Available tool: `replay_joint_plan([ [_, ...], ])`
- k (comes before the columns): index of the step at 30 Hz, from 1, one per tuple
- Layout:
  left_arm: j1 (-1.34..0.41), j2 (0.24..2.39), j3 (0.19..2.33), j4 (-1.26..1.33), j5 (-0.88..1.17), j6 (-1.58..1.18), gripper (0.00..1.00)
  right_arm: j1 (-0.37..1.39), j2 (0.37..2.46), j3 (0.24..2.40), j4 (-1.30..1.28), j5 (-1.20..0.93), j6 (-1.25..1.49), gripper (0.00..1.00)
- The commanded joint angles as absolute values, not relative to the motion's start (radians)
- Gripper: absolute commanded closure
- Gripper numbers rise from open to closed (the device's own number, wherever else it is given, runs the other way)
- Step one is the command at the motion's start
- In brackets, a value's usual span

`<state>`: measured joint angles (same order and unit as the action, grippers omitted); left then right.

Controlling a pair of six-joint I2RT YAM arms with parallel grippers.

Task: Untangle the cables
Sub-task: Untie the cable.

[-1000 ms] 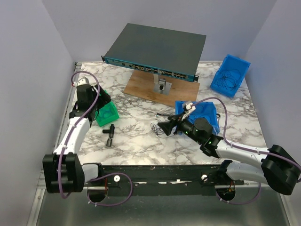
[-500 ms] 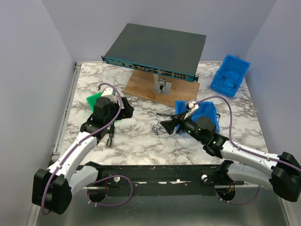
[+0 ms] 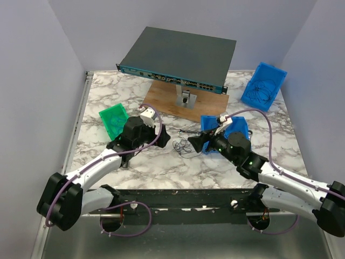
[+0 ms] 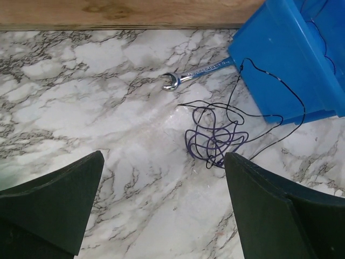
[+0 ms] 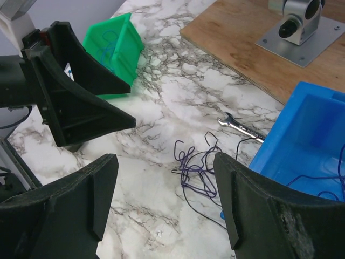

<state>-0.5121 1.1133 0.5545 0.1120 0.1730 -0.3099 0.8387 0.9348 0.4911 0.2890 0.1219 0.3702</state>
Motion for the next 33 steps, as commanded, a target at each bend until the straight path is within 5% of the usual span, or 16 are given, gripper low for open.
replay_joint_plan([
  [1, -0.543, 1.148, 0.604, 0.155, 0.219, -0.261, 0.04, 0.845, 0.914, 0.534, 0.212, 0.17, 0.407, 0.21],
  [16, -0.603, 1.299, 0.598, 0.297, 0.342, -0.244, 0.15, 0.846, 0.891, 0.594, 0.048, 0.18, 0.44, 0.21],
  [33, -0.672, 1.58, 0.855, 0.02, 0.28, -0.209, 0.29, 0.845, 0.89, 0.616, -0.013, 0.167, 0.494, 0.21],
])
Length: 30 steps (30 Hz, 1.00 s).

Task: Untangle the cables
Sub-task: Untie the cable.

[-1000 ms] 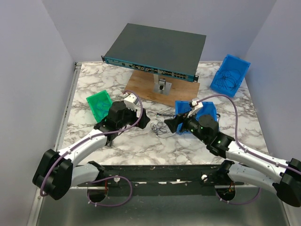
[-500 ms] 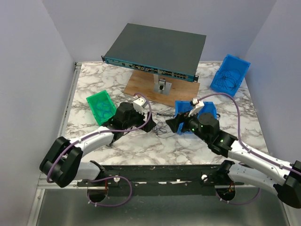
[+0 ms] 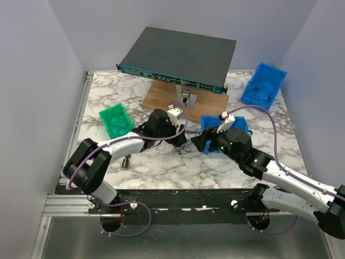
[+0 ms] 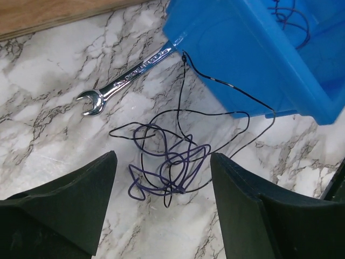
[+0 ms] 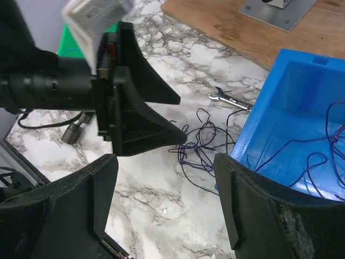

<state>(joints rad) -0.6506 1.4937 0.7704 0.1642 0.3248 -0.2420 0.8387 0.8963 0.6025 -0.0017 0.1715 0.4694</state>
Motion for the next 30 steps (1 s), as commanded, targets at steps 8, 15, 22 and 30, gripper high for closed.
replay_joint_plan([
  [8, -0.684, 1.704, 0.968, -0.112, 0.264, -0.212, 0.51, 0.845, 0.912, 0.616, -0.009, 0.162, 0.495, 0.21],
  [15, -0.672, 1.439, 0.736, 0.142, 0.275, -0.221, 1.0, 0.846, 0.982, 0.644, -0.074, 0.224, 0.519, 0.22],
  [22, -0.663, 1.265, 0.609, 0.178, 0.195, -0.218, 1.0, 0.868, 1.132, 0.783, -0.19, 0.258, 0.492, 0.24],
  [30, -0.605, 1.07, 0.495, 0.169, -0.046, -0.272, 1.0, 0.942, 1.366, 0.981, -0.291, 0.338, 0.467, 0.25],
])
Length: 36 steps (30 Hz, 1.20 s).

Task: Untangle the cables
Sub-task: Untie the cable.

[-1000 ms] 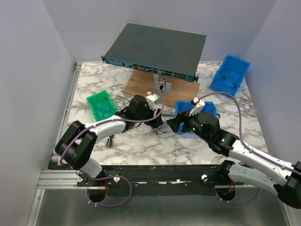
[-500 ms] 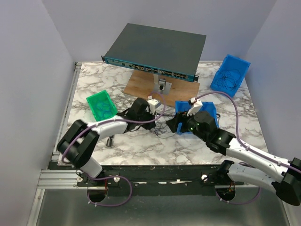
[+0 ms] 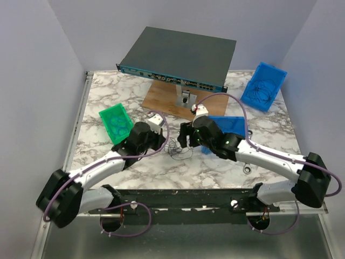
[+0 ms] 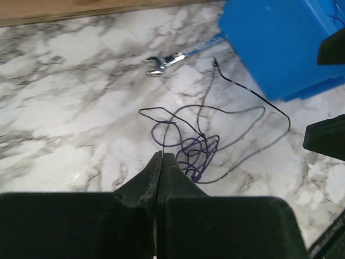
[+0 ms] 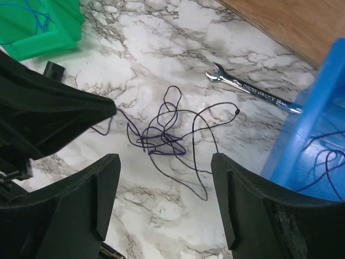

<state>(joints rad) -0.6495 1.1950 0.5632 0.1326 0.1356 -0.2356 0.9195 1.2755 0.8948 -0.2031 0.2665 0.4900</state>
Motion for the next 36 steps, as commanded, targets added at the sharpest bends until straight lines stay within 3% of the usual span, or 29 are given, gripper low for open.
replay_joint_plan([
  [1, -0.589, 1.031, 0.469, 0.193, -0.049, -0.28, 1.0, 0.945, 1.398, 1.004, -0.302, 0.351, 0.468, 0.25],
  [16, -0.554, 1.039, 0.475, 0.178, 0.056, -0.309, 1.0, 0.948, 1.637, 1.068, -0.232, 0.234, 0.554, 0.29],
  [24, -0.55, 1.03, 0.473, 0.173, 0.052, -0.31, 1.0, 0.949, 1.677, 1.078, -0.22, 0.204, 0.539, 0.42],
  [36, -0.549, 1.02, 0.469, 0.181, 0.067, -0.31, 1.0, 0.949, 1.476, 1.071, -0.319, 0.3, 0.503, 0.34],
])
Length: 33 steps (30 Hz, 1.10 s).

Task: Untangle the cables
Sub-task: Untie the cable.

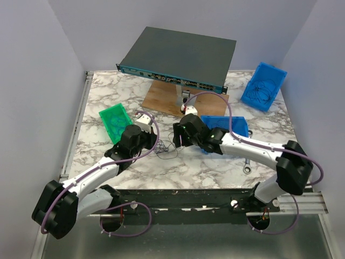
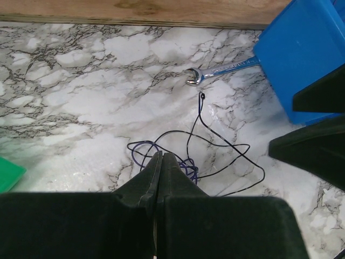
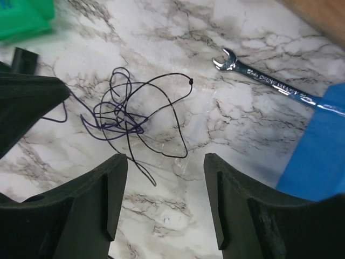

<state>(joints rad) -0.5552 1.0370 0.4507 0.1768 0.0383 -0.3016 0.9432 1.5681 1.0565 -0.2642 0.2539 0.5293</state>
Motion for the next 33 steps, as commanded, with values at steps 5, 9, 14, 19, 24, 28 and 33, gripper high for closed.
replay_joint_plan([
  [5, -0.549, 1.02, 0.465, 0.189, 0.067, -0.31, 1.0, 0.949, 1.434, 1.065, -0.289, 0.197, 0.464, 0.22],
  [9, -0.549, 1.02, 0.464, 0.19, 0.066, -0.308, 1.0, 0.954, 1.469, 1.077, -0.255, 0.126, 0.451, 0.18],
  [14, -0.548, 1.02, 0.462, 0.189, 0.06, -0.305, 1.0, 0.965, 1.568, 1.122, -0.272, 0.191, 0.447, 0.2],
  [19, -0.549, 1.014, 0.459, 0.19, 0.053, -0.305, 1.0, 0.965, 1.634, 1.124, -0.283, 0.28, 0.469, 0.27],
  [24, -0.549, 1.009, 0.458, 0.189, 0.043, -0.305, 1.0, 0.966, 1.662, 1.097, -0.251, 0.273, 0.481, 0.52],
  [28, -0.549, 1.01, 0.459, 0.184, 0.032, -0.307, 1.0, 0.966, 1.647, 1.093, -0.273, 0.304, 0.504, 0.79],
  [33, -0.549, 0.991, 0.454, 0.155, -0.078, -0.331, 1.0, 0.966, 1.559, 1.098, -0.351, 0.379, 0.514, 0.99],
])
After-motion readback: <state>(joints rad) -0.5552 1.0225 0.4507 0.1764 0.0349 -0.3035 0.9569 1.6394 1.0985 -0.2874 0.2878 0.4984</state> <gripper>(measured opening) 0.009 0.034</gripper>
